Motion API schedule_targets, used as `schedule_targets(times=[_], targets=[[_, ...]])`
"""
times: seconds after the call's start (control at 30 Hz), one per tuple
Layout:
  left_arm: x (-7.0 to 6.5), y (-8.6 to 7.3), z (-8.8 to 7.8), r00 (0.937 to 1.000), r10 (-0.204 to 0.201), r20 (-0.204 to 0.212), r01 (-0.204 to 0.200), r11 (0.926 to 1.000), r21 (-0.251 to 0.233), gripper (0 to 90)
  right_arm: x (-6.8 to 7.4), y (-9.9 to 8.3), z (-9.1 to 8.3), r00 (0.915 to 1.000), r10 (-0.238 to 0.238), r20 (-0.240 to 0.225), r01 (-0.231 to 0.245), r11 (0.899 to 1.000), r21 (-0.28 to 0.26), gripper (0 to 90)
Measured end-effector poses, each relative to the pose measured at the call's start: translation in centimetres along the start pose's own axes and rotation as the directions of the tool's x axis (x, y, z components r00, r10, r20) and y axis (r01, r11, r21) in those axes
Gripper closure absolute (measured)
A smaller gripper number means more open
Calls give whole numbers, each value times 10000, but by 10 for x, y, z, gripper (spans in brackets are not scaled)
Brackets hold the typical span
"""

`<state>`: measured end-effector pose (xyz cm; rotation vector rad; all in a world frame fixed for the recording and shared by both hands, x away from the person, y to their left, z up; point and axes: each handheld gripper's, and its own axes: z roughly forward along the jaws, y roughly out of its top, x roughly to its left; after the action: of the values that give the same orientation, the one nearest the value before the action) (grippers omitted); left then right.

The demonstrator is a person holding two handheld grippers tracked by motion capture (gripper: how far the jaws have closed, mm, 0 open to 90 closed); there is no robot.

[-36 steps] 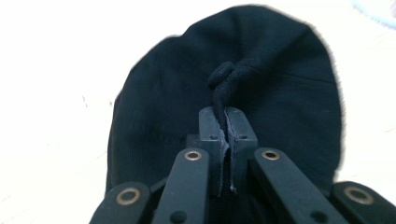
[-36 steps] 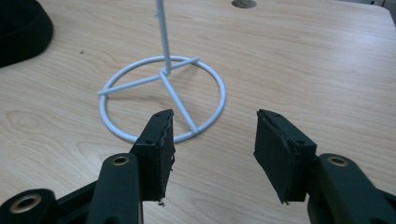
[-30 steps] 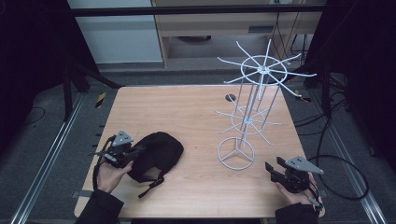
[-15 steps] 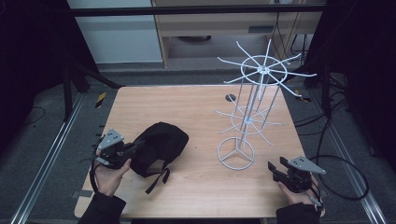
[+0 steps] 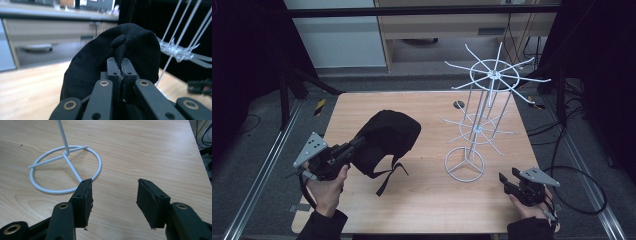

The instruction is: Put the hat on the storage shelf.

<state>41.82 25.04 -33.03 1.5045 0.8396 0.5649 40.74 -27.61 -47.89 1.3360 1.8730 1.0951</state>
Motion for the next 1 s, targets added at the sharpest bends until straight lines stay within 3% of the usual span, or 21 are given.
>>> schedule_targets(times=[0.13,0.23,0.47,0.63,0.77,0.83,0.9,1.0], targets=[[-8,14,-2,9995,-125,273,148,9963,-848,876,0,0,1,10000,-54,29,54,10000,12,465],[-15,28,-2,9988,-224,426,283,9890,-1451,876,0,0,1,10000,-91,39,91,10000,-5,465],[-34,56,1,9956,-292,893,508,9668,-2503,875,0,0,1,10000,-27,17,27,10000,76,465],[-49,79,4,9931,-240,1148,599,9453,-3206,876,0,0,1,10000,-35,16,35,10000,84,465],[-63,91,10,9900,-38,1408,521,9385,-3412,875,0,0,1,10000,-43,10,43,10000,80,464],[-68,94,13,9878,29,1554,513,9376,-3438,875,0,0,1,10000,-49,11,49,10000,82,464],[-74,95,18,9869,130,1609,419,9418,-3335,875,0,0,1,10000,-57,22,57,10000,80,464],[-80,90,29,9863,261,1632,230,9562,-2919,873,0,0,1,10000,-44,-2,44,10000,80,464]])
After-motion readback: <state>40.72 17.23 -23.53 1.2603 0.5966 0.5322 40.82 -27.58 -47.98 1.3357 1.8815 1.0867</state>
